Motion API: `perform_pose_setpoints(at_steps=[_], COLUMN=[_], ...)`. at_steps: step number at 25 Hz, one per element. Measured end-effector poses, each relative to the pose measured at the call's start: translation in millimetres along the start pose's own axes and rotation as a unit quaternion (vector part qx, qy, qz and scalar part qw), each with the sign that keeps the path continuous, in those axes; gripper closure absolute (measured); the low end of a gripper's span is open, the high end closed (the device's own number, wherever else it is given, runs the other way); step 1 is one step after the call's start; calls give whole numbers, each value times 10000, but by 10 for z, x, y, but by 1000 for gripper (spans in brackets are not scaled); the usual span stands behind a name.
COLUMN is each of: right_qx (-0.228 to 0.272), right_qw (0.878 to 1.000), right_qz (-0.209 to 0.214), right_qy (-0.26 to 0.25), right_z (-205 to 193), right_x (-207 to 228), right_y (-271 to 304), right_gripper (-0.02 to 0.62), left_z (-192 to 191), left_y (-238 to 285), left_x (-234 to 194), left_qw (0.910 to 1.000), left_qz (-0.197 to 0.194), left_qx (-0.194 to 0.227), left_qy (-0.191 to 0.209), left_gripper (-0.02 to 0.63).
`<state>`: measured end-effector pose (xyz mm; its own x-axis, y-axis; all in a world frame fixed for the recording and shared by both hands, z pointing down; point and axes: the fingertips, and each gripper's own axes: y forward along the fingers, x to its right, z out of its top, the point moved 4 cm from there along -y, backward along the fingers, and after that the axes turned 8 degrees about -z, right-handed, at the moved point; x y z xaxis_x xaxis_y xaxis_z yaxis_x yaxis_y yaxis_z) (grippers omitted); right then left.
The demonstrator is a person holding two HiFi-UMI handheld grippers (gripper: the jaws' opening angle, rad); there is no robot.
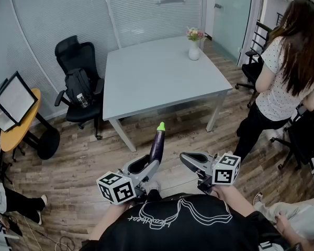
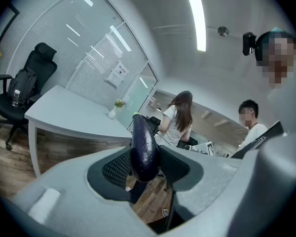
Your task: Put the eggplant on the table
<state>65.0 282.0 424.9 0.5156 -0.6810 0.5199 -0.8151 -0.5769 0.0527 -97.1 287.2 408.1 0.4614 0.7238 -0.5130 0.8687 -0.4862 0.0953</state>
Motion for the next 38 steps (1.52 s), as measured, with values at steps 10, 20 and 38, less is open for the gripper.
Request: perform_pose_setpoints(at_steps=[10, 20, 38], right_qx=[55, 94, 129], right_qw=[9999, 9990, 9949], right_qz=[-115, -360, -781], right_qy=[6, 231, 625], right_z=[-2, -107, 286], right_x=[12, 161, 1160], right_y=[-233, -305, 351], right_gripper=[589, 589, 588], left_z=[-64, -177, 300], left_y=[163, 274, 1000], left_x=[185, 23, -1083], left_qw=[9998, 9996, 9974], left_qz=[-70, -161, -375], left_qx=[-120, -195, -406], left_qy=[115, -146, -452], left_gripper=[417, 417, 417])
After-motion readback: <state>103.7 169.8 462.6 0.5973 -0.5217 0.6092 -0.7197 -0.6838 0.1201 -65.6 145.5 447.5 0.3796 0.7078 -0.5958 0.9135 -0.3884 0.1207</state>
